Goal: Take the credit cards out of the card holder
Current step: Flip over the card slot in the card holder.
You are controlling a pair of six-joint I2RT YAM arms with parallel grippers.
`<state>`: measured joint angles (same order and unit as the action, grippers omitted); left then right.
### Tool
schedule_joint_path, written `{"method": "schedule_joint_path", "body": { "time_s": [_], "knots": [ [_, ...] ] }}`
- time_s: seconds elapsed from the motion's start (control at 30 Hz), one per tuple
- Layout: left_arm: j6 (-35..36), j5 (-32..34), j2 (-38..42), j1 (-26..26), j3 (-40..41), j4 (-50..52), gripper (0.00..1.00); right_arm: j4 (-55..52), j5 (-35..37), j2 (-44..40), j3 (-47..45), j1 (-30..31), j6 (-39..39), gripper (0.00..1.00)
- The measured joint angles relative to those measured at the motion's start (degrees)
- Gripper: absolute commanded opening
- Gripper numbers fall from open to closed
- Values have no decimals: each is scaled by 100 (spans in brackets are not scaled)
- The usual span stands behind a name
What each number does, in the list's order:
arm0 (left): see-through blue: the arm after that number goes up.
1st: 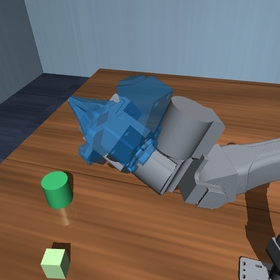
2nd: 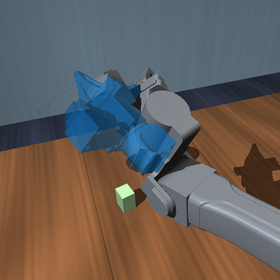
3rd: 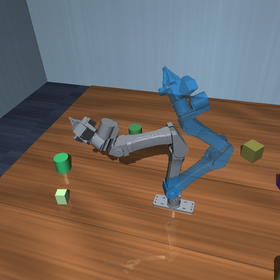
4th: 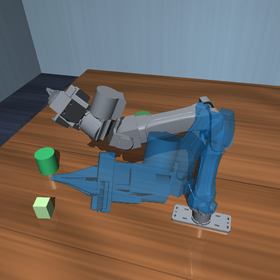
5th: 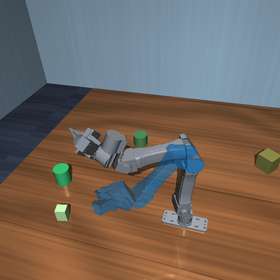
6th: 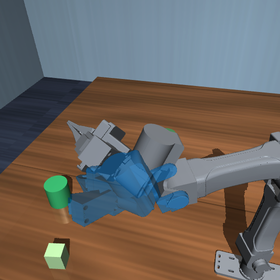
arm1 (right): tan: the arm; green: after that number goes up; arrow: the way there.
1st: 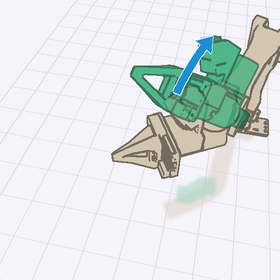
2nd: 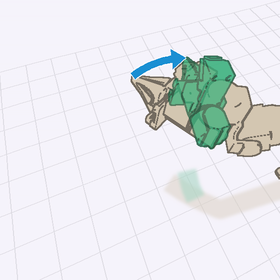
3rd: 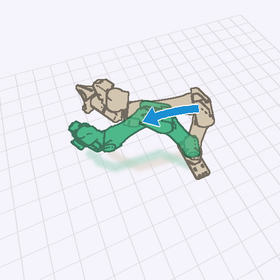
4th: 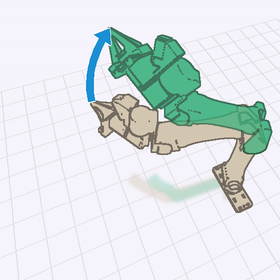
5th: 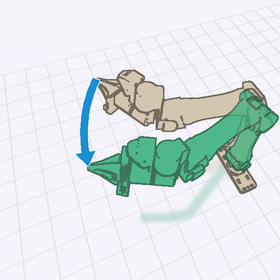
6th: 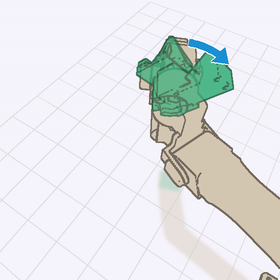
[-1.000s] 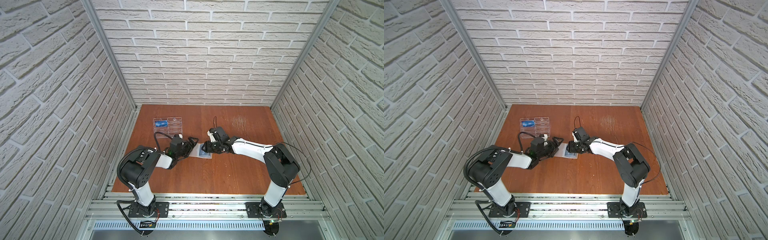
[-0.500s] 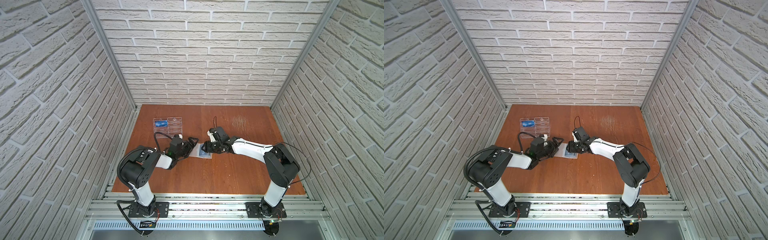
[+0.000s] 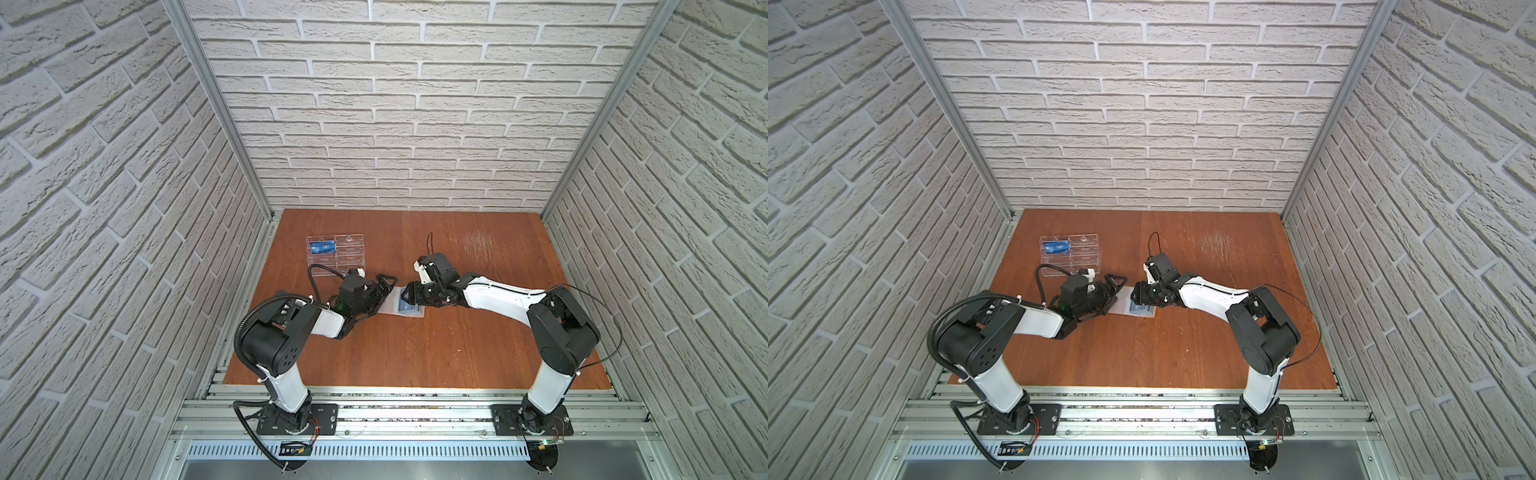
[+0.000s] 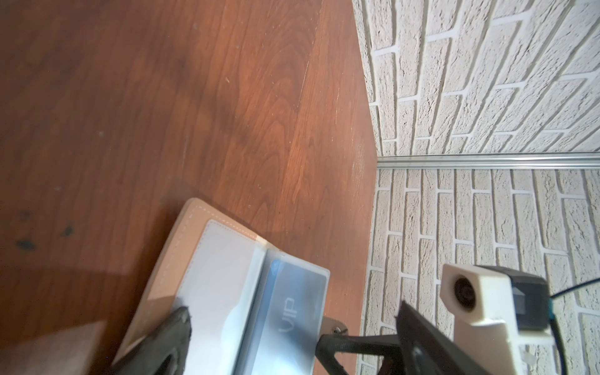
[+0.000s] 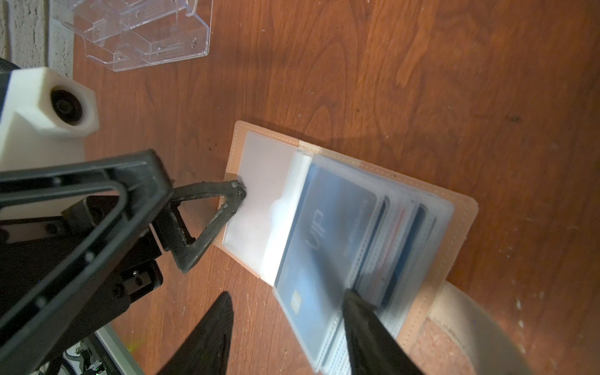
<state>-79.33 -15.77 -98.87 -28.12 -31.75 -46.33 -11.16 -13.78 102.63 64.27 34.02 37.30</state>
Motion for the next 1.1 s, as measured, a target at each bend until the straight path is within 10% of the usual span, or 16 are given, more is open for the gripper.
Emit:
{"method": "schedule_joint_path", "body": {
  "time_s": [1.1],
  "knots": [
    [2, 0, 0, 0, 2, -2, 98, -26, -2, -87, 11, 0, -4, 60]
  ]
}}
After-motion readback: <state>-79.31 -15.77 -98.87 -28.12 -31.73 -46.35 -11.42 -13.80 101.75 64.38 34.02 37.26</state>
